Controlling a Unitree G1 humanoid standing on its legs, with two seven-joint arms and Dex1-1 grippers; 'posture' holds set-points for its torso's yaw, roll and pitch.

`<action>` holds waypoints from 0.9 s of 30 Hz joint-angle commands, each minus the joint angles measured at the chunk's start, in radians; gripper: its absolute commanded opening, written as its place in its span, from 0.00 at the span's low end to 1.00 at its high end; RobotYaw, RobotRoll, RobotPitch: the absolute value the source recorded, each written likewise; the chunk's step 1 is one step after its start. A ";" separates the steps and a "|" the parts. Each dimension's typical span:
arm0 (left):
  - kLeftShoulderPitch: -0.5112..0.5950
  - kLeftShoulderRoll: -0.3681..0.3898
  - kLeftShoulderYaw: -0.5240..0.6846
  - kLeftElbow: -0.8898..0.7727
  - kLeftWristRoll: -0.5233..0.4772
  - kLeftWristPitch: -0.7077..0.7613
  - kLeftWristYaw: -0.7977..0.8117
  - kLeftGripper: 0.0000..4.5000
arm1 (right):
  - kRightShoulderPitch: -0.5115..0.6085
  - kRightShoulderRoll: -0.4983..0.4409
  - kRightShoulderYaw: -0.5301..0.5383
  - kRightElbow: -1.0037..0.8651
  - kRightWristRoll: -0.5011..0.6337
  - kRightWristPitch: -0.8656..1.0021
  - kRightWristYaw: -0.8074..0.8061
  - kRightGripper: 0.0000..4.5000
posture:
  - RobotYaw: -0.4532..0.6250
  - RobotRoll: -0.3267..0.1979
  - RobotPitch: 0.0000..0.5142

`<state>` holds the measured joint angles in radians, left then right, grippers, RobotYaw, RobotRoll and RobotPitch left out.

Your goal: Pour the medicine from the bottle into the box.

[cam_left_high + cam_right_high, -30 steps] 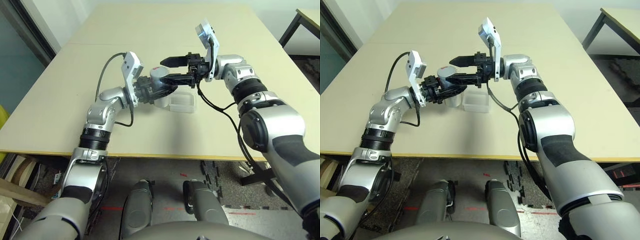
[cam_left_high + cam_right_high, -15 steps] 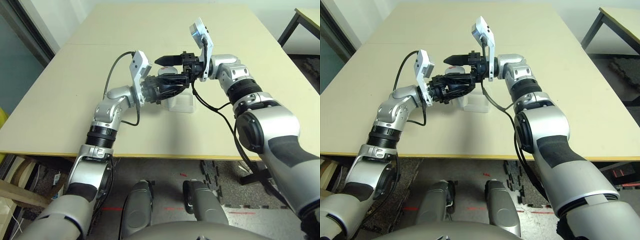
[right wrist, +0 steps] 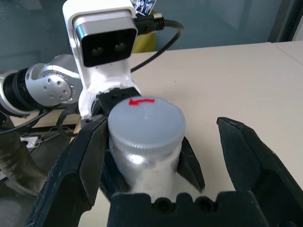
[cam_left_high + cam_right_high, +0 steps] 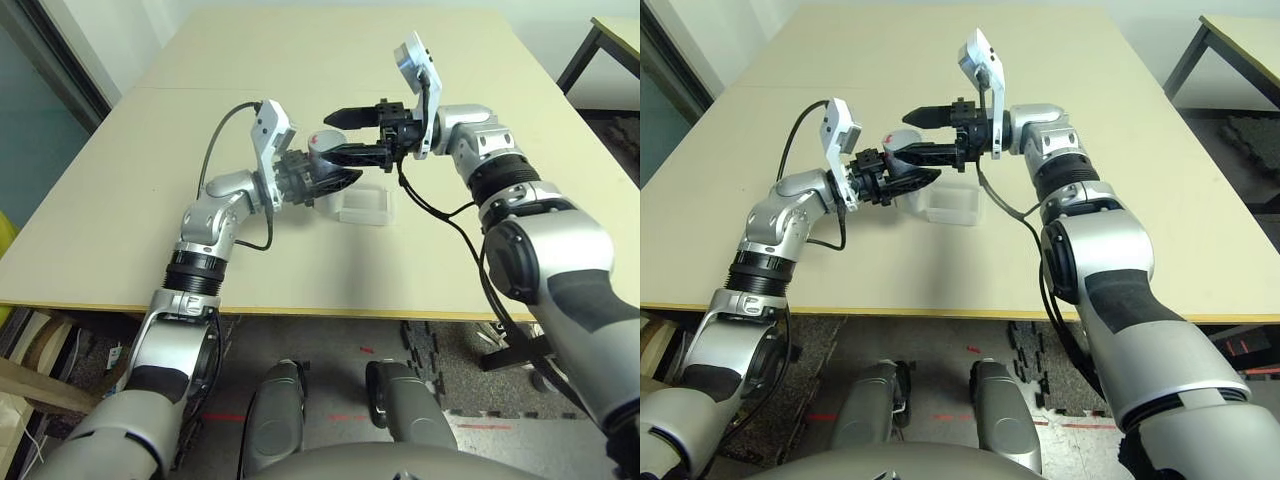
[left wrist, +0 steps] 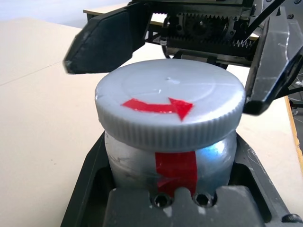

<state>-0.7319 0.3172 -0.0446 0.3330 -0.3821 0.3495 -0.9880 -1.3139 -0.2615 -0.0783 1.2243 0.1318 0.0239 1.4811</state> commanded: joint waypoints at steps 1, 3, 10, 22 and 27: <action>0.008 0.000 -0.006 -0.014 -0.005 -0.009 -0.027 0.59 | 0.002 -0.048 0.001 0.016 -0.017 0.003 -0.020 1.00 | 0.34 0.62 0.17; 0.007 -0.001 -0.004 -0.010 -0.002 -0.012 -0.027 0.59 | 0.001 -0.057 0.003 0.016 -0.014 0.008 -0.009 1.00 | 0.34 0.62 0.17; 0.006 -0.001 0.000 0.000 0.003 -0.018 -0.027 0.59 | -0.005 -0.071 0.003 0.009 -0.006 0.026 0.043 1.00 | 0.34 0.62 0.17; 0.002 -0.015 -0.012 0.009 0.011 -0.031 -0.026 0.59 | 0.003 -0.034 0.014 -0.039 0.017 0.068 0.133 1.00 | 0.33 0.62 0.16; -0.001 -0.023 -0.018 0.011 0.015 -0.035 -0.027 0.59 | 0.010 0.002 0.008 -0.050 0.020 0.057 0.117 1.00 | 0.33 0.62 0.16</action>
<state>-0.7302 0.2928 -0.0522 0.3329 -0.3812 0.3239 -1.0080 -1.3129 -0.2631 -0.0740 1.1893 0.1444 0.0876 1.6018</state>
